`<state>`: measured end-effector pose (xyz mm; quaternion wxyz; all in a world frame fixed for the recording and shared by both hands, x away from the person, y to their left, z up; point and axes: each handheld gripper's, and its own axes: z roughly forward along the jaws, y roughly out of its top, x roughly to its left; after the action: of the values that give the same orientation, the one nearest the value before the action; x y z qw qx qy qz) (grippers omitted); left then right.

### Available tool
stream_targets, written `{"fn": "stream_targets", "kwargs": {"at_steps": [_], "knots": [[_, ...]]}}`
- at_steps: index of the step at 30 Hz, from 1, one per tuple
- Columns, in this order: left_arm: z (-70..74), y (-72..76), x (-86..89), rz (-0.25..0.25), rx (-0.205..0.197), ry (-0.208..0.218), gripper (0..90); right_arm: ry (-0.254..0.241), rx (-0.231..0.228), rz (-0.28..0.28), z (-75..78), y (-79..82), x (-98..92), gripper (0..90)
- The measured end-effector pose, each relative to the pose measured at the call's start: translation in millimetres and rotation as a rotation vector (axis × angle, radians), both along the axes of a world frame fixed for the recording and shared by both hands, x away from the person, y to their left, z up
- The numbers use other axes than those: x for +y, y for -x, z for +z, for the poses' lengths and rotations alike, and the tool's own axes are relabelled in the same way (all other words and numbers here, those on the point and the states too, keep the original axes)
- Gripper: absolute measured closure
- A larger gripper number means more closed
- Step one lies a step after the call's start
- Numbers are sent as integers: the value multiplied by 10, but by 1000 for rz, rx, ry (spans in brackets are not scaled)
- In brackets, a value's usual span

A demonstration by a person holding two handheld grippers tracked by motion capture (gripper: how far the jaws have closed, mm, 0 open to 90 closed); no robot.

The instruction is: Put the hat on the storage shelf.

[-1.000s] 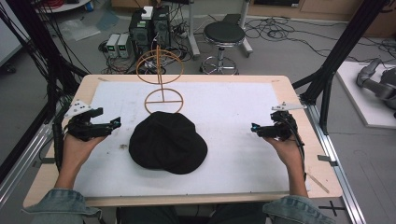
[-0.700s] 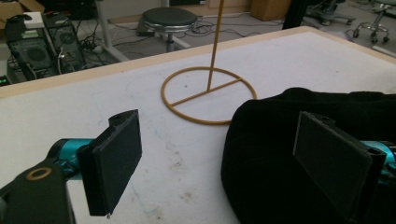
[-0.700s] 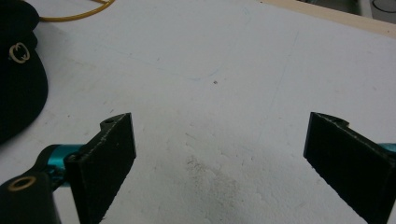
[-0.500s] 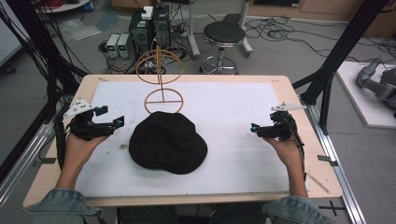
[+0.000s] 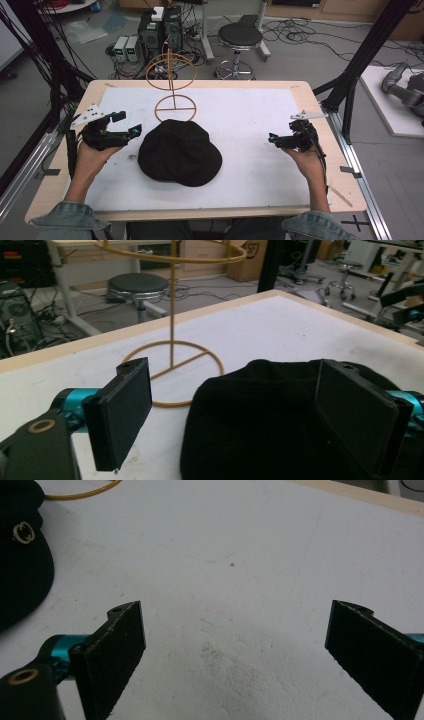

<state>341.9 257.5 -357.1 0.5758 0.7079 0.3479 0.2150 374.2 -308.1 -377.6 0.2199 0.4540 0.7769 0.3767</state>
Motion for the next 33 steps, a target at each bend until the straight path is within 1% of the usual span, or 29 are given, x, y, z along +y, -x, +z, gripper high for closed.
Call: {"fn": "stream_targets", "kwargs": {"at_steps": [3, 5, 7, 9, 11, 13, 15, 16, 17, 18, 19, 20, 24, 28, 31, 32, 33], "knots": [[0, 1, -65, -36, -10, 20, 157, 4, 1, 5, -3, -2, -3, 88], [-9, 0, -120, -55, -17, 20, 157, 3, -3, 9, -2, 0, 2, 88], [-23, -15, -174, -63, -14, 19, 157, 5, 0, 13, -4, 2, 12, 88], [-50, -43, -253, -78, -1, 10, 158, 4, 6, 13, -6, 2, 21, 88], [-86, -64, -323, -85, 14, -12, 159, 2, 3, 17, -3, 6, 24, 88], [-128, -84, -380, -89, 31, -25, 159, -1, 0, 19, 0, 11, 21, 88], [-176, -93, -428, -101, 46, -25, 159, 0, 4, 15, 2, 13, 14, 88], [-219, -108, -478, -109, 64, -42, 159, -3, 5, 17, 0, 12, 14, 88], [-219, -108, -478, -109, 64, -42, 159, -3, 6, 16, -1, 12, 16, 88], [-240, -114, -516, -113, 70, -55, 159, -1, 6, 16, -1, 11, 17, 88], [-240, -114, -516, -113, 70, -55, 159, -2, 8, 16, -3, 10, 21, 88], [-267, -123, -554, -117, 78, -56, 159, -1, 8, 20, -6, 8, 25, 88], [-308, -141, -592, -128, 89, -63, 160, 1, 11, 21, -11, 3, 36, 88], [-364, -164, -621, -147, 110, -71, 163, 4, 4, 31, -11, 2, 33, 88], [-416, -180, -651, -150, 127, -101, 180, 0, 13, 25, -11, 5, 31, 88], [-416, -180, -651, -150, 127, -101, 199, -1, 16, 24, -13, 4, 34, 88], [-427, -181, -663, -151, 133, -106, 199, -1, 16, 24, -13, 4, 34, 88]]}}
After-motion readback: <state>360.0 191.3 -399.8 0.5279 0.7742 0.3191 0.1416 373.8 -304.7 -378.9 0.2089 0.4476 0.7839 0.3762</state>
